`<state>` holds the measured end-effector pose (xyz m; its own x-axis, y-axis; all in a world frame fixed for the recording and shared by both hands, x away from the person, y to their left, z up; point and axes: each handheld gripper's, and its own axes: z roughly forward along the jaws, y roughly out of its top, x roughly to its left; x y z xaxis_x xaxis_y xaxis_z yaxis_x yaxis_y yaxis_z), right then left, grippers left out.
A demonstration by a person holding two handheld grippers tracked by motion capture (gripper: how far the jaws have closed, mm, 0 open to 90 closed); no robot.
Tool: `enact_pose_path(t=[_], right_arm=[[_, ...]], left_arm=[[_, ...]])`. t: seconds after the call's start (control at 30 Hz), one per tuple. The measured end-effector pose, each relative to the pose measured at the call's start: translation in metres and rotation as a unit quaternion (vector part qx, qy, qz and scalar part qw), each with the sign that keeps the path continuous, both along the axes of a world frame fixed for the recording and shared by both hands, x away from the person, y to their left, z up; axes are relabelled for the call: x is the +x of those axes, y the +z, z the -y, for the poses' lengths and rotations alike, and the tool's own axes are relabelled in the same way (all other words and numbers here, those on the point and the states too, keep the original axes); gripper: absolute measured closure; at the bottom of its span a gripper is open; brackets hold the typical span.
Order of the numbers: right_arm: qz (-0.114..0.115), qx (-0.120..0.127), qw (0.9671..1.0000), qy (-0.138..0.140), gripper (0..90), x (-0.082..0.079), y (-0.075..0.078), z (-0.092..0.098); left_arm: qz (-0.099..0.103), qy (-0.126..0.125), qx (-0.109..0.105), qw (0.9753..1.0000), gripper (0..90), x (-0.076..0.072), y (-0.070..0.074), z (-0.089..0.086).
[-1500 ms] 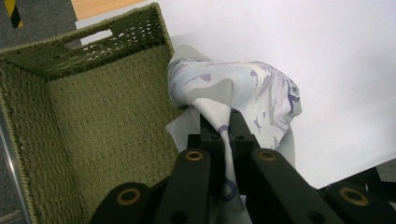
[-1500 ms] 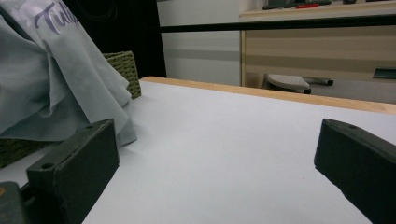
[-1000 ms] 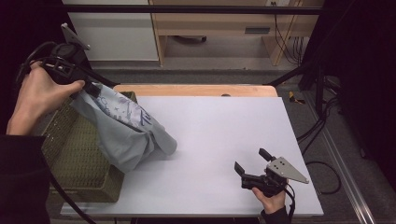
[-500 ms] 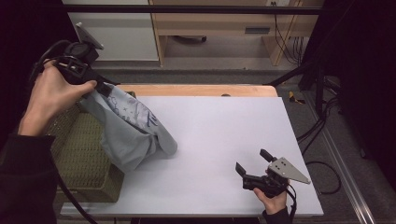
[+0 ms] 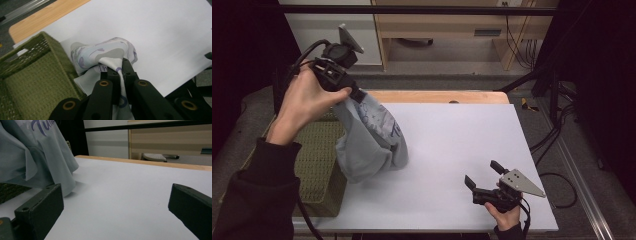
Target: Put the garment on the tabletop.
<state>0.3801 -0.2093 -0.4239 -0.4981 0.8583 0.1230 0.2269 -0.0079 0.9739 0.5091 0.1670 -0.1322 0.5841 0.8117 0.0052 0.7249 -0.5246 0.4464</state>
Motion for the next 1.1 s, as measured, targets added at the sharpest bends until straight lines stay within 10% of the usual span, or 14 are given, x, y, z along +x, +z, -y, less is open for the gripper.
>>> enact_pose_path(t=[0.5, 1.1], right_arm=[[0.006, -0.002, 1.0000, 0.004, 0.3, -0.002, 0.001, 0.004], [-0.001, 0.006, 1.0000, -0.006, 0.3, -0.001, -0.001, 0.007]], left_arm=[[0.005, -0.076, -0.013, 0.9970, 87.8, -0.005, 0.000, 0.074], [-0.014, -0.123, 0.002, 0.9923, 87.7, 0.007, -0.066, 0.102]])
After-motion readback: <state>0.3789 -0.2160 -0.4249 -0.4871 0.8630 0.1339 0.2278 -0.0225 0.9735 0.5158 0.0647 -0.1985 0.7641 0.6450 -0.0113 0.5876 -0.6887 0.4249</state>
